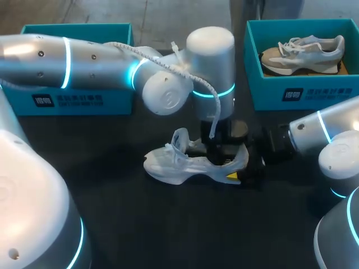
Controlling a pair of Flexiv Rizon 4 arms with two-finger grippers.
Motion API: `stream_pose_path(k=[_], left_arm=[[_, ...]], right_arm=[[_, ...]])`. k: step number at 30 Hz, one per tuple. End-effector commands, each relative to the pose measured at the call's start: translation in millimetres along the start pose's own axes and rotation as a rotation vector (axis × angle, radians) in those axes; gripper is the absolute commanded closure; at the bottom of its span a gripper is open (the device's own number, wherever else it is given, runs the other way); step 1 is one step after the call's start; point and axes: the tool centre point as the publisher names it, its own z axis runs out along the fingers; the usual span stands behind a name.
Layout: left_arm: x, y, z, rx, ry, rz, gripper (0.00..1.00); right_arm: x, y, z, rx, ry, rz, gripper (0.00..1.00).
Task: Take the shoe out of the shoebox, open the shoe tongue, remove and reinsert the insole, then place the shoe into the shoebox
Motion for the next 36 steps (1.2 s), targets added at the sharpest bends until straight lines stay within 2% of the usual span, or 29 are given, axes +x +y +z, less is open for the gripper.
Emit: stream_pose_path(k=[1, 2, 6, 7, 8, 13, 27, 36], left_arm=[[8.9, -4.1, 31.7, -0.026, -0.062, 0.003, 0.68], [8.1, -4.1, 33.9, -0.029, -0.068, -0.001, 0.69], [5.0, -2.5, 42.1, -0.044, -0.125, -0.010, 0.86], [4.4, -2.0, 42.9, -0.046, -0.133, -0.014, 0.91], [3.5, -1.2, 44.1, -0.050, -0.144, -0.016, 1.00], [0.8, 2.0, 40.4, -0.036, -0.152, -0.028, 1.00], [-2.1, 19.8, -6.2, 0.047, -0.158, -0.073, 1.00], [1.5, 23.4, -26.5, 0.108, -0.088, -0.087, 1.00]], right_arm=[[-0.7, 0.0, 4.9, 0.004, -0.001, 0.002, 1.00], [-0.7, 0.0, 4.9, 0.004, -0.001, 0.002, 1.00], [-0.7, 0.0, 4.9, 0.004, -0.001, 0.002, 1.00], [-0.7, 0.0, 4.9, 0.004, -0.001, 0.002, 1.00], [-0.7, 0.0, 4.9, 0.004, -0.001, 0.002, 1.00], [-0.7, 0.0, 4.9, 0.004, -0.001, 0.002, 1.00], [-0.7, 0.0, 4.9, 0.004, -0.001, 0.002, 1.00], [-0.7, 0.0, 4.9, 0.004, -0.001, 0.002, 1.00]])
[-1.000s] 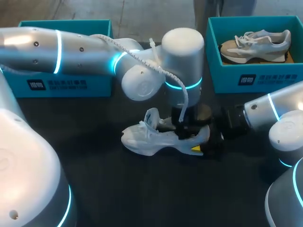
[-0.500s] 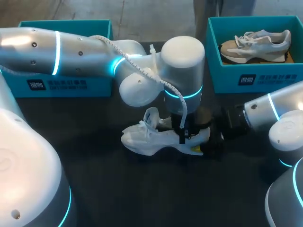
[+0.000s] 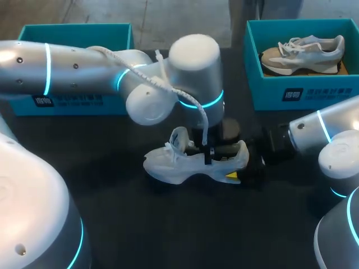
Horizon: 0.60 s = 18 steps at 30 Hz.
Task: Take the shoe out of the shoebox, open the shoe tongue, remove and reinsert the insole, then place the shoe into the shoebox
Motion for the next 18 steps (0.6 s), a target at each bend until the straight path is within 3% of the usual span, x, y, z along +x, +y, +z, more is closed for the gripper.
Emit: stream_pose_path(k=[1, 18], left_arm=[[-1.5, 9.7, -15.1, 0.048, 0.040, 0.001, 1.00], [0.6, 10.2, -32.5, 0.132, 0.141, 0.017, 1.00]], right_arm=[[-0.1, -1.2, 5.3, 0.004, 0.000, 0.001, 1.00], [-0.1, -1.2, 5.3, 0.004, 0.000, 0.001, 1.00]])
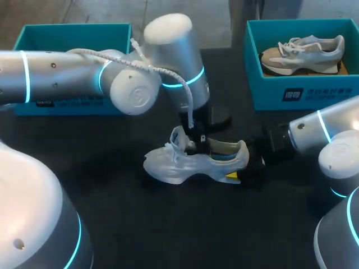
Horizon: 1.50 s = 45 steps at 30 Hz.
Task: Take the shoe out of the shoebox, open the shoe tongue, remove and reinsert the insole, then place the shoe into the shoebox
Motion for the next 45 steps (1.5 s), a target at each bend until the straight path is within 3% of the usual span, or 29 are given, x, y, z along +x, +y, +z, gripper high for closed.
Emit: stream_pose_path(k=[1, 9, 39, 45], left_arm=[[0.6, 5.5, -5.0, 0.023, 0.021, 0.005, 1.00], [4.4, 5.0, -12.1, 0.030, 0.032, 0.013, 1.00], [-10.1, -33.8, -34.2, 0.093, -0.013, 0.051, 1.00], [-10.1, -33.8, -34.2, 0.093, -0.013, 0.051, 1.00]], right_arm=[[-0.1, -1.2, 5.3, 0.004, -0.001, 0.001, 1.00], [-0.1, -1.2, 5.3, 0.004, -0.001, 0.001, 1.00], [-0.1, -1.2, 5.3, 0.004, -0.001, 0.001, 1.00], [-0.1, -1.2, 5.3, 0.004, -0.001, 0.001, 1.00]])
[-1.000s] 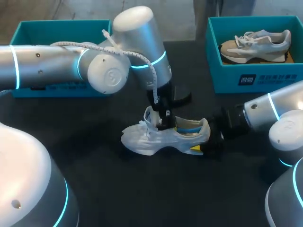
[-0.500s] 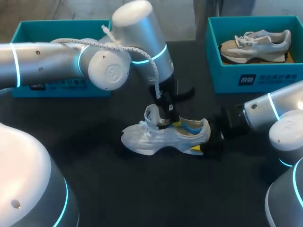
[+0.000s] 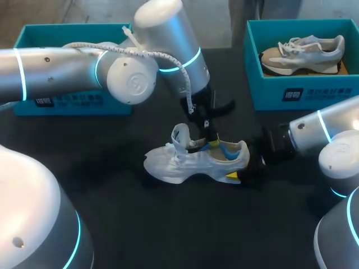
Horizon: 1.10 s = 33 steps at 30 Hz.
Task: Take the shoe out of the shoebox, open the shoe tongue, remove and reinsert the insole, then place the shoe into the shoebox
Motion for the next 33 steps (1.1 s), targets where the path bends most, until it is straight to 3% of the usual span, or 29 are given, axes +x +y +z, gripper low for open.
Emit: stream_pose_path(k=[1, 3, 4, 9, 33], left_arm=[[-0.6, -2.9, -0.3, -0.001, 0.002, 0.000, 1.00], [-0.6, -2.9, -0.3, -0.001, 0.002, 0.000, 1.00], [-8.9, -18.2, 4.0, 0.008, 0.002, 0.013, 1.00], [-11.6, -23.1, 6.2, 0.008, 0.002, 0.019, 1.00], [-3.3, -16.3, 1.1, 0.004, -0.013, 0.023, 1.00]], right_arm=[[-0.1, -1.1, 5.7, 0.004, 0.000, 0.001, 1.00], [-0.1, -1.1, 5.7, 0.004, 0.000, 0.001, 1.00], [-0.1, -1.1, 5.7, 0.004, 0.000, 0.001, 1.00], [-0.1, -1.1, 5.7, 0.004, 0.000, 0.001, 1.00], [-0.1, -1.1, 5.7, 0.004, 0.000, 0.001, 1.00]])
